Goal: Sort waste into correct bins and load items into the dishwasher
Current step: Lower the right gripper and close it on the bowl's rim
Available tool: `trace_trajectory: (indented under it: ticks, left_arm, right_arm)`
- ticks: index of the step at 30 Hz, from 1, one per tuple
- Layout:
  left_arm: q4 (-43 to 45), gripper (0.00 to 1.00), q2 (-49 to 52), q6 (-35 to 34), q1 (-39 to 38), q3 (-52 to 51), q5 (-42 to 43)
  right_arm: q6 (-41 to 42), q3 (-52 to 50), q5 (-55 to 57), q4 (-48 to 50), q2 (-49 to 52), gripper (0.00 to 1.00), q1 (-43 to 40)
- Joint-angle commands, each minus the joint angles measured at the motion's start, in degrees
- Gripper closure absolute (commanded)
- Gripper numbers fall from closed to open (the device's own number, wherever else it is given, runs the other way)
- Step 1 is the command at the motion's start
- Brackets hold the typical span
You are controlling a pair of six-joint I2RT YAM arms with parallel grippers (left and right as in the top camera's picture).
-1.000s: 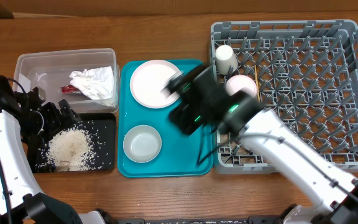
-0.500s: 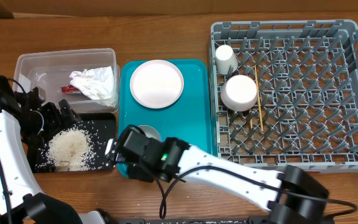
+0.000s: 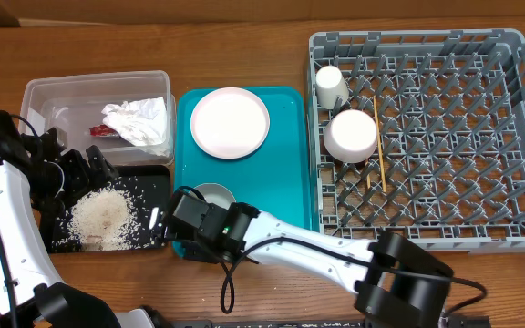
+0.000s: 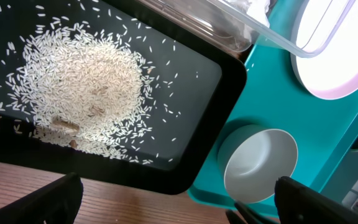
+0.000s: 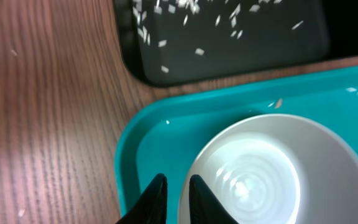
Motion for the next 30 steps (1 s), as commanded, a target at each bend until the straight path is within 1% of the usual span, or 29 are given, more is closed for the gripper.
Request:
trace_trajectory:
  ticks: [1,16,20,23,30]
  left_arm:
    - [0.04,0.00,-0.28,0.87,-0.48,1.11,-0.11]
    - [0.04,0.00,-0.28,0.87,-0.48,1.11,-0.11]
    - [0.04,0.00,-0.28,0.87,-0.48,1.11,-0.11]
    - [0.07,0.00,-0.28,0.87,-0.48,1.11,-0.11]
    - [0.07,0.00,-0.28,0.87,-0.48,1.11,-0.11]
  right_arm:
    - [-0.37,0.39,0.50,0.68,1.62,0.86,-0.15]
    - [-0.17,0.04,0.50,-0.24,2.62,0.88,-0.15]
    - [-0.17,0.02,0.50,-0.72,2.62,0.87,-0.15]
    - [-0.20,0.02,0.52,-1.31,2.62,0.83,-0.15]
    - [-0.24,0.02,0.94,-1.70,2.62,0.83,-0.15]
